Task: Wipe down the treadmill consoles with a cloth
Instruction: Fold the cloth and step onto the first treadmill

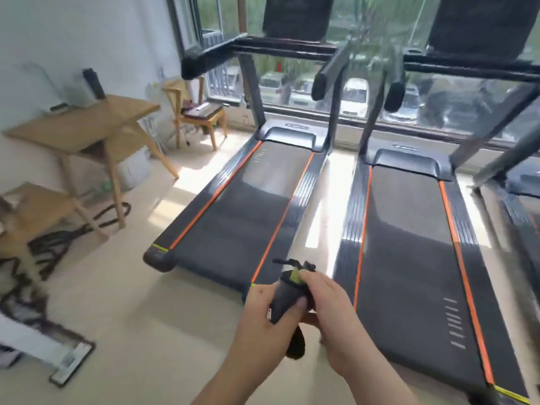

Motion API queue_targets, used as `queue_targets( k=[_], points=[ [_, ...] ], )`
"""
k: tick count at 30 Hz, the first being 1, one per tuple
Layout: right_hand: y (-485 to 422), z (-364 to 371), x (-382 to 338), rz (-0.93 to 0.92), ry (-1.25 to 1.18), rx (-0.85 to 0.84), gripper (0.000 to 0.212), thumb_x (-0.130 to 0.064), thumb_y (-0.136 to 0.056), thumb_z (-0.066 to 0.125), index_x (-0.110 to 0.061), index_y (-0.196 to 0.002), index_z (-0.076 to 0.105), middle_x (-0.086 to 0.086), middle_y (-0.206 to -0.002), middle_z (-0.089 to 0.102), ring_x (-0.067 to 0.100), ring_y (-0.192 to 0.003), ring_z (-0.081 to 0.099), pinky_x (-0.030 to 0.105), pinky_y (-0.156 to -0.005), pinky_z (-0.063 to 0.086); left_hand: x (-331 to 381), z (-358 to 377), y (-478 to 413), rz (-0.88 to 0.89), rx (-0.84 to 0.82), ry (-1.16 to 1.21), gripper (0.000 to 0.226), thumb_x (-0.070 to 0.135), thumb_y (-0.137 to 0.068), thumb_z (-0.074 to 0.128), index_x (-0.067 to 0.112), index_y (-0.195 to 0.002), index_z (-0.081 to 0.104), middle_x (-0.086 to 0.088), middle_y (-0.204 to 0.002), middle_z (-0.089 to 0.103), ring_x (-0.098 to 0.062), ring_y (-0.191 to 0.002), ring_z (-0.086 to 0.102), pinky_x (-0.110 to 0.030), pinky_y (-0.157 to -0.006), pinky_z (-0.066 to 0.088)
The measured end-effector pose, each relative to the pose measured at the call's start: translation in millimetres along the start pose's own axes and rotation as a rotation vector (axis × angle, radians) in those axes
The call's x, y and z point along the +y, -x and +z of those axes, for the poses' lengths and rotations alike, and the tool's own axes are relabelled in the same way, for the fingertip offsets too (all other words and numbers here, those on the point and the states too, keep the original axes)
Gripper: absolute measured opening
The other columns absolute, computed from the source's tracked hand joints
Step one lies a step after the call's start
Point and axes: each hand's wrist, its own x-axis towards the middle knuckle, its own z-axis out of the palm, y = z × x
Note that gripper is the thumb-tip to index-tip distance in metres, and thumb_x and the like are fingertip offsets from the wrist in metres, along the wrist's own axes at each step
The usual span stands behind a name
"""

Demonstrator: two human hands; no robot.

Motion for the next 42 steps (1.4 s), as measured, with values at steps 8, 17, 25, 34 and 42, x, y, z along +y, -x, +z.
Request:
queue_targets(
  k=[8,17,25,34,42],
  points=[
    [-126.0,124.7,-65.8,-0.054,-0.095,0.01,0.03,-0.038,-0.101,0.052,-0.018,-0.108,0.074,0.007,-0.106,0.076,0.015,-0.087,0.074,0.046,-0.088,0.061,21.8,-120.9,-139.3,-0.123,0.083,0.2,0.022,0.045,-0.104,0.054,0.028,-0.114,0.064,0.003,-0.108,0.072,0.012,-0.082,0.067,-0.009,-0.064,0.05],
    [-286.2,132.1,-157.0,-0.111,-0.033,0.036,0.02,-0.027,-0.094,0.072,-0.016,-0.111,0.071,0.009,-0.105,0.077,0.026,-0.102,0.074,0.043,-0.083,0.063,50.3,-135.7,-317.9,-0.15,0.037,0.139,0.012,0.037,-0.101,0.065,0.028,-0.108,0.07,0.011,-0.097,0.077,0.0,-0.09,0.072,-0.022,-0.077,0.053],
    [-463.3,154.1,-261.4,-0.191,-0.211,0.003,0.016,-0.025,-0.101,0.065,-0.019,-0.115,0.069,0.0,-0.1,0.079,0.016,-0.093,0.076,0.035,-0.079,0.057,66.1,-186.5,-505.0,-0.358,0.309,0.212,0.014,0.014,-0.095,0.068,0.026,-0.099,0.075,0.01,-0.091,0.08,-0.005,-0.084,0.076,-0.038,-0.087,0.063],
    [-636.9,211.0,-355.0,-0.157,-0.345,-0.073,0.031,-0.023,-0.101,0.064,-0.02,-0.132,0.067,0.0,-0.123,0.076,0.015,-0.115,0.072,0.032,-0.093,0.053,99.4,-236.7,-708.2,-0.342,0.338,0.214,0.017,0.018,-0.091,0.072,0.03,-0.103,0.072,0.004,-0.098,0.078,-0.019,-0.094,0.075,-0.053,-0.092,0.061],
    [-845.9,258.7,-494.9,-0.165,-0.195,0.107,0.027,-0.034,-0.095,0.07,-0.026,-0.12,0.07,0.002,-0.116,0.077,0.021,-0.113,0.072,0.049,-0.106,0.052,163.7,-286.8,-973.6,-0.223,0.182,0.054,0.029,0.014,-0.103,0.056,0.029,-0.126,0.064,0.01,-0.113,0.071,-0.014,-0.109,0.067,-0.044,-0.104,0.053]
  ],
)
